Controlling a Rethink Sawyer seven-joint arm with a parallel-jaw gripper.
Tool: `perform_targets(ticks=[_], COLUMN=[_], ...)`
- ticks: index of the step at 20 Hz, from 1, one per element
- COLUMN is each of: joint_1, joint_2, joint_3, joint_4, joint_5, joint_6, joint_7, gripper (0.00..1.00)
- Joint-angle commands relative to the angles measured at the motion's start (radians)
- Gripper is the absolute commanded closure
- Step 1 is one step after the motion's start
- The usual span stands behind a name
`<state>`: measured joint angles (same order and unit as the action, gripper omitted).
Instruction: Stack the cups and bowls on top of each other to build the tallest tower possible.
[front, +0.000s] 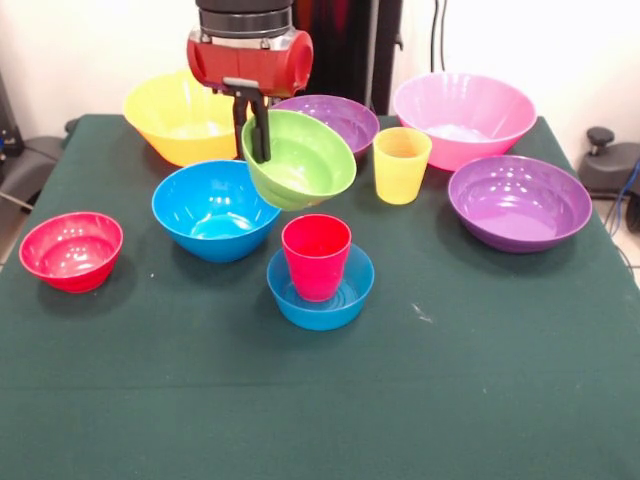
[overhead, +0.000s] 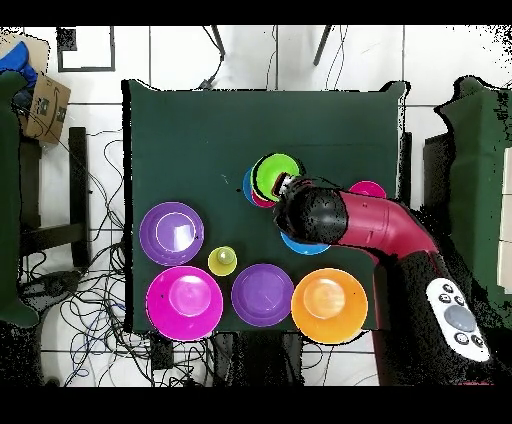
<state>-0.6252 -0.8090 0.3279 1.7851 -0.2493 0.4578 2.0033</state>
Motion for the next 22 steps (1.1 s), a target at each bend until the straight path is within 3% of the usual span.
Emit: perform_targets(ticks=[1,4,9,22], joint_1=[-0.038,-0.055,-0.098,-0.114], joint_2=[0.062,0.074,0.112,0.157], joint_3=[0.137,0.162,0.236,0.276], joint_4=[0.092,0.101,0.129,0.120], joint_5=[-0.025,-0.021,0.044,0.124], joint_6=[-0.070,-0.094,-0.094,-0.040], joint_7=[-0.059,-0.040,0.007,0.045], gripper=[1.00,1.00,1.00,1.00])
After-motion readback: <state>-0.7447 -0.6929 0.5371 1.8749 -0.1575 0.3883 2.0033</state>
